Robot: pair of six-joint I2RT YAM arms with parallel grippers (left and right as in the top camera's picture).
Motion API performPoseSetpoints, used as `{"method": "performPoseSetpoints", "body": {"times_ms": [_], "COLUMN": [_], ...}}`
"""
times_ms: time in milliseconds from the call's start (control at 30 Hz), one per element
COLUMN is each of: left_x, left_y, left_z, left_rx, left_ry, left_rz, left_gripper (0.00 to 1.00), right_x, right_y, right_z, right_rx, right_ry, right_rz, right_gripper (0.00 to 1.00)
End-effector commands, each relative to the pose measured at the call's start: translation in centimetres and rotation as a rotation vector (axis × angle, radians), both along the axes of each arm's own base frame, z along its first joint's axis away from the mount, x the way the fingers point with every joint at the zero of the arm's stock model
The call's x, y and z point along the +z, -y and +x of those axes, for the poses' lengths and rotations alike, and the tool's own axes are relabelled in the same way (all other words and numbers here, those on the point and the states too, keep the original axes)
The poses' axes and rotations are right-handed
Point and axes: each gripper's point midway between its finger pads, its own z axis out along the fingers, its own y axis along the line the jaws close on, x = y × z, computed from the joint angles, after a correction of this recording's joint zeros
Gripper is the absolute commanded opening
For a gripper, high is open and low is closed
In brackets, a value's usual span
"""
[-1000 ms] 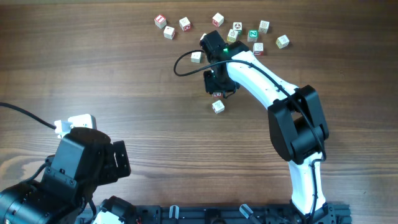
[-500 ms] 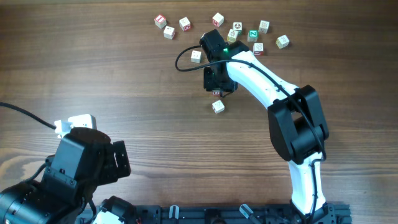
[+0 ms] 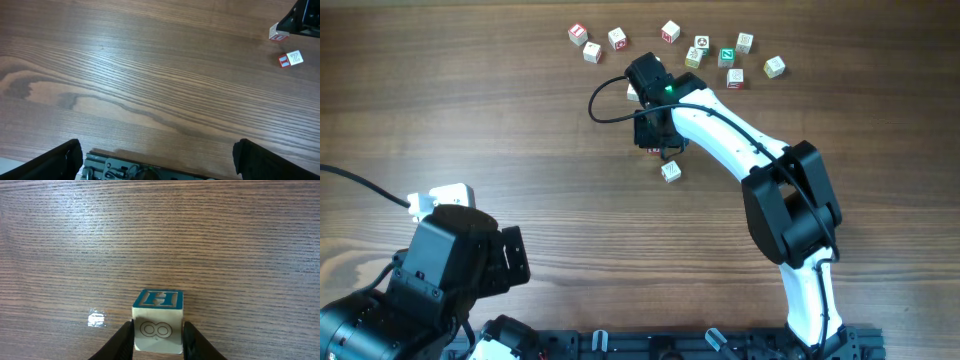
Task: Form a tower
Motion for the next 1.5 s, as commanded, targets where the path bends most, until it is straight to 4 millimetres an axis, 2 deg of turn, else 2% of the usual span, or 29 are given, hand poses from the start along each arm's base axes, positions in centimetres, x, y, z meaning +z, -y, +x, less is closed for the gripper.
{"method": "performPoseSetpoints", "body": {"times_ms": [0, 67, 133, 233, 267, 300, 367, 467, 500, 567, 667, 700, 800, 867, 967, 1033, 1133, 1233, 1333, 1400, 1433, 1467], "left_x": [0.1, 0.1, 0.1, 0.1, 0.1, 0.1, 0.1, 0.1, 0.1, 0.1, 0.1, 0.1, 0.1, 0.1, 0.1, 0.1, 0.1, 0.1, 0.1, 0.1, 0.1, 0.1], "left_y": [-0.4, -0.4, -0.4, -0.4, -0.4, -0.4, -0.4, -0.4, -0.4, -0.4, -0.4, -0.4, -0.4, -0.4, -0.4, -0.4, -0.4, -0.4, -0.4, -0.4, -0.4, -0.4], "left_z": [0.0, 0.0, 0.0, 0.0, 0.0, 0.0, 0.0, 0.0, 0.0, 0.0, 0.0, 0.0, 0.0, 0.0, 0.0, 0.0, 0.0, 0.0, 0.0, 0.0, 0.0, 0.0], "left_rx": [0.000, 0.000, 0.000, 0.000, 0.000, 0.000, 0.000, 0.000, 0.000, 0.000, 0.000, 0.000, 0.000, 0.000, 0.000, 0.000, 0.000, 0.000, 0.000, 0.000, 0.000, 0.000], "left_ry": [0.007, 0.007, 0.007, 0.007, 0.007, 0.007, 0.007, 0.007, 0.007, 0.007, 0.007, 0.007, 0.007, 0.007, 0.007, 0.007, 0.007, 0.007, 0.007, 0.007, 0.007, 0.007], "left_rz": [0.021, 0.020, 0.020, 0.020, 0.021, 0.021, 0.020, 0.020, 0.020, 0.021, 0.020, 0.020, 0.021, 0.020, 0.020, 0.020, 0.021, 0.021, 0.020, 0.020, 0.021, 0.021], "left_gripper": [1.00, 1.00, 1.00, 1.00, 1.00, 1.00, 1.00, 1.00, 1.00, 1.00, 1.00, 1.00, 1.00, 1.00, 1.00, 1.00, 1.00, 1.00, 1.00, 1.00, 1.00, 1.00], "right_x": [-0.3, 0.1, 1.5, 5.5, 6.4, 7.0, 7.1, 6.4, 5.8, 4.3, 1.5, 1.0, -0.2, -0.6, -0.6, -0.6, -0.6, 0.8, 4.5, 7.1, 7.8, 8.0], "right_y": [0.1, 0.2, 0.1, 0.4, 1.1, 2.5, 4.5, 4.3, 4.5, 4.4, 4.1, 4.2, 4.4, 4.3, 4.4, 4.3, 4.5, 4.2, 3.2, 1.6, 0.4, -0.2], "right_z": [0.8, 1.0, 1.1, 0.6, -0.1, -1.5, -4.2, -5.6, -6.0, -6.3, -7.5, -7.6, -7.6, -7.5, -7.4, -7.3, -6.5, -5.2, -3.8, -3.2, -2.9, -2.6], "right_rx": [0.005, 0.005, 0.005, -0.062, -0.173, -0.383, -0.703, -0.803, -0.886, -0.971, -0.983, -0.984, -0.989, -0.983, -0.954, -0.916, -0.758, -0.499, -0.308, -0.145, -0.047, 0.005], "right_ry": [0.021, 0.027, 0.024, 0.010, -0.024, -0.087, -0.207, -0.287, -0.301, -0.315, -0.373, -0.373, -0.364, -0.360, -0.350, -0.345, -0.300, -0.247, -0.162, -0.107, -0.080, -0.063], "right_rz": [-0.019, -0.028, -0.030, -0.021, -0.018, -0.024, -0.061, -0.053, -0.063, -0.053, -0.043, -0.045, -0.044, -0.035, -0.040, -0.036, -0.046, -0.041, 0.018, 0.098, 0.150, 0.175], "right_gripper": [0.38, 0.44, 0.67, 0.91, 0.91, 0.97, 1.00, 1.00, 1.00, 0.97, 0.92, 0.91, 0.81, 0.69, 0.46, 0.35, 0.27, 0.26, 0.25, 0.28, 0.33, 0.33]}}
